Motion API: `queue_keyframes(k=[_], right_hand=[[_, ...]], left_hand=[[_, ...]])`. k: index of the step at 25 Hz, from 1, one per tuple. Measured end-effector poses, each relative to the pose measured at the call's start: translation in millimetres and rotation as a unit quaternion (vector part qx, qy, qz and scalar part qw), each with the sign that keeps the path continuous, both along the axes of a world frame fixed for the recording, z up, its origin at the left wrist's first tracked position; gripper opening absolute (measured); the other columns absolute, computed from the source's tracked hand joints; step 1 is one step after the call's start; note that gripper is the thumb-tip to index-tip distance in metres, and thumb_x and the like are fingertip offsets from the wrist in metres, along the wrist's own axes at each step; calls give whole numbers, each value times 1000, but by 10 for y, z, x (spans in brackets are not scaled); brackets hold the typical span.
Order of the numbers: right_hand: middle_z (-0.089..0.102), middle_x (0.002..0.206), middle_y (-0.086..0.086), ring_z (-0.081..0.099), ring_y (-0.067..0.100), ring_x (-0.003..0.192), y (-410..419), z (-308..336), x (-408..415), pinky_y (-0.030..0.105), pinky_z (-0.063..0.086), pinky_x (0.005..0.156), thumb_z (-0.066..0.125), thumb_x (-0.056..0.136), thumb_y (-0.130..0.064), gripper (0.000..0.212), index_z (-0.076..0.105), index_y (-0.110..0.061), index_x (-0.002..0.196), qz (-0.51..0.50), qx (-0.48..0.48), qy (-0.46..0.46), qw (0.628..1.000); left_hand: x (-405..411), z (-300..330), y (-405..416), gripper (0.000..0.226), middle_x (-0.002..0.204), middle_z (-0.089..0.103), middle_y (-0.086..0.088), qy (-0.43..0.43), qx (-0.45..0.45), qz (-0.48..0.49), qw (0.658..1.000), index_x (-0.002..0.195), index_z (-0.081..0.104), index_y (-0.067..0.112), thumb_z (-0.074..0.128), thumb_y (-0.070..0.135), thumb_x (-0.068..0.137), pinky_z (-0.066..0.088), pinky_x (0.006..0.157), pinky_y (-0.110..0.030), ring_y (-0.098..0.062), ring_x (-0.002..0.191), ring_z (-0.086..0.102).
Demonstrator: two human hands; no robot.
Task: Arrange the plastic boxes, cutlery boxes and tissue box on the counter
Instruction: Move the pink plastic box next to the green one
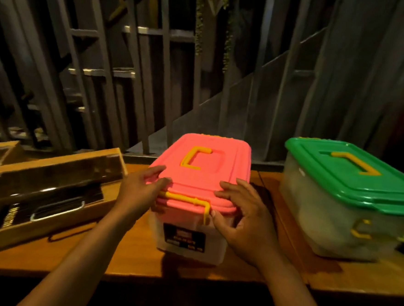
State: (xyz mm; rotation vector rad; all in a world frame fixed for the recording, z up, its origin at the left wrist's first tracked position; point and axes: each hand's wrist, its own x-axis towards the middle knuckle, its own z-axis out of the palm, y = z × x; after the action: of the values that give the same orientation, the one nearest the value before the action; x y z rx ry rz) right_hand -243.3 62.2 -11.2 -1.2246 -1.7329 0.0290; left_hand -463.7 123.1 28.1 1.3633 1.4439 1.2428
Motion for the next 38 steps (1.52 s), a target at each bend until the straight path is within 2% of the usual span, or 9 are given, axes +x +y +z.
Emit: queue_keyframes(k=[3, 5, 7, 10, 13, 16, 24, 32, 38], right_hand=[[63, 121, -2, 49, 22, 126, -133, -38, 103, 36, 34, 112, 53, 79, -32, 32, 66, -17, 105, -46, 21, 31, 998], [64, 114, 4, 54, 27, 120, -189, -24, 253, 40, 32, 113, 47, 82, -29, 30, 64, -13, 100, -72, 41, 60, 995], [63, 111, 5, 54, 27, 118, -199, -30, 380, 39, 31, 113, 51, 85, -42, 33, 63, -13, 99, -120, 42, 55, 990], [60, 113, 1, 51, 24, 119, -208, -30, 571, 37, 35, 110, 63, 76, -60, 48, 60, -19, 101, -175, 32, 24, 984], [59, 118, -2, 46, 25, 128, -210, -31, 850, 44, 35, 110, 57, 75, -69, 56, 57, -23, 106, -199, 4, -10, 980], [60, 122, -7, 42, 26, 134, -165, -10, 1130, 59, 13, 114, 43, 78, -77, 60, 53, -28, 110, -247, -25, -93, 964], [64, 119, 2, 47, 31, 130, -33, -8, 1420, 60, 10, 114, 36, 82, -77, 67, 55, -20, 114, -261, -17, -151, 953], [59, 124, 4, 43, 35, 132, -76, -27, 1427, 63, 9, 114, 30, 87, -73, 66, 51, -19, 116, -249, -26, -174, 952], [52, 140, 3, 35, 31, 139, -204, 33, 1180, 65, 12, 112, 40, 85, -63, 57, 58, -26, 124, -223, -25, -150, 963]], left_hand=[[217, -17, -209, 50, 124, 55, 4, 109, 49, -4, 993, 132, 57, 27, 70, 36, 85, 49, 55, -14, 7, 64, 63], [418, -98, -285, 63, 131, 56, -1, 200, 76, 3, 977, 137, 52, 31, 67, 55, 80, 51, 80, -28, -10, 99, 61], [614, -158, -298, 72, 131, 55, -4, 232, 76, 1, 970, 139, 49, 33, 63, 65, 76, 51, 90, -40, -24, 112, 56], [897, -195, -190, 73, 133, 56, -4, 212, 80, -13, 974, 139, 49, 32, 63, 65, 76, 51, 91, -43, -26, 116, 55], [1191, -202, -84, 72, 136, 55, -5, 209, 81, -16, 975, 139, 49, 31, 63, 65, 77, 52, 92, -44, -27, 118, 55], [1492, -225, -99, 69, 136, 53, -7, 220, 77, 16, 972, 138, 49, 33, 62, 63, 78, 51, 87, -40, -28, 116, 55], [1777, -279, -21, 72, 131, 59, -6, 243, 87, 58, 964, 135, 51, 35, 54, 71, 73, 54, 86, -43, -28, 111, 58], [1786, -278, -199, 51, 133, 53, -6, 285, 101, 73, 950, 132, 46, 35, 39, 63, 89, 51, 75, -36, -28, 106, 58], [1496, -283, -679, 46, 152, 39, -5, 387, 156, 83, 905, 138, 43, 37, 42, 53, 95, 41, 102, -42, -26, 138, 36]])
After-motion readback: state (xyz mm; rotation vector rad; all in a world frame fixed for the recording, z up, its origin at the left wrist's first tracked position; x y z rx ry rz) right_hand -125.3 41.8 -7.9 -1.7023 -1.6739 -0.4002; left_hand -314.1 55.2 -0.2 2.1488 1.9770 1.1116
